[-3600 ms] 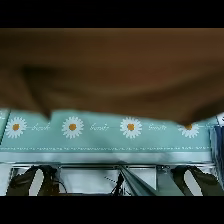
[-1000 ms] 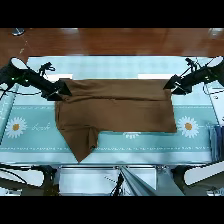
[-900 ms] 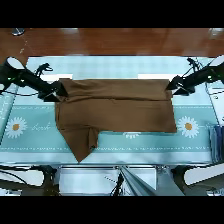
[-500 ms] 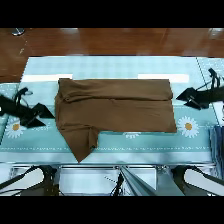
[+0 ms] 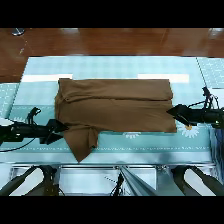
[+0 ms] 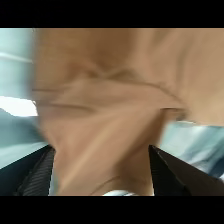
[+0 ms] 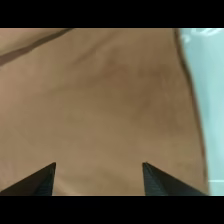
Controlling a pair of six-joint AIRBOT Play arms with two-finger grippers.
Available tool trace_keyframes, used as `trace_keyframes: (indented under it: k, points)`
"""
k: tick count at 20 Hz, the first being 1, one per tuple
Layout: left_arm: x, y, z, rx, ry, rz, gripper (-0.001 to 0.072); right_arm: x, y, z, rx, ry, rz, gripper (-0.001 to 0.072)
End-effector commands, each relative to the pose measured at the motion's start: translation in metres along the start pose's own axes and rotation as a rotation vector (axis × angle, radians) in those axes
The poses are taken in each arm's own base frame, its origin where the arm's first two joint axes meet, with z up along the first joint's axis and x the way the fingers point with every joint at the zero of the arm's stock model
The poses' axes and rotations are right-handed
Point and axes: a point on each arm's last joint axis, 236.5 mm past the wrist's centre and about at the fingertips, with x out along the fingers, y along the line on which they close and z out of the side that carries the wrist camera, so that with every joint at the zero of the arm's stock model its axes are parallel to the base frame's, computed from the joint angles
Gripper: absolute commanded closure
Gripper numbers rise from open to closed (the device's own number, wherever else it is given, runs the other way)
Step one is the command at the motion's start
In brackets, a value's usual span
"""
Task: Fold the shirts.
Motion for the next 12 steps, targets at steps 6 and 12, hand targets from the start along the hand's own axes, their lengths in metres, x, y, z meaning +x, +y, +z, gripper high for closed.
trace_keyframes:
  k: [6, 12]
  points:
    - [0.023, -0.021, 0.006, 0.093, -0.07, -0.053, 0.0685, -0.042, -0.101, -0.016, 0.236, 0.013, -0.268, 0.0089]
    - [0.023, -0.022, 0.005, 0.094, -0.066, -0.055, 0.0684, -0.011, -0.087, -0.079, 0.288, 0.21, -0.22, 0.009]
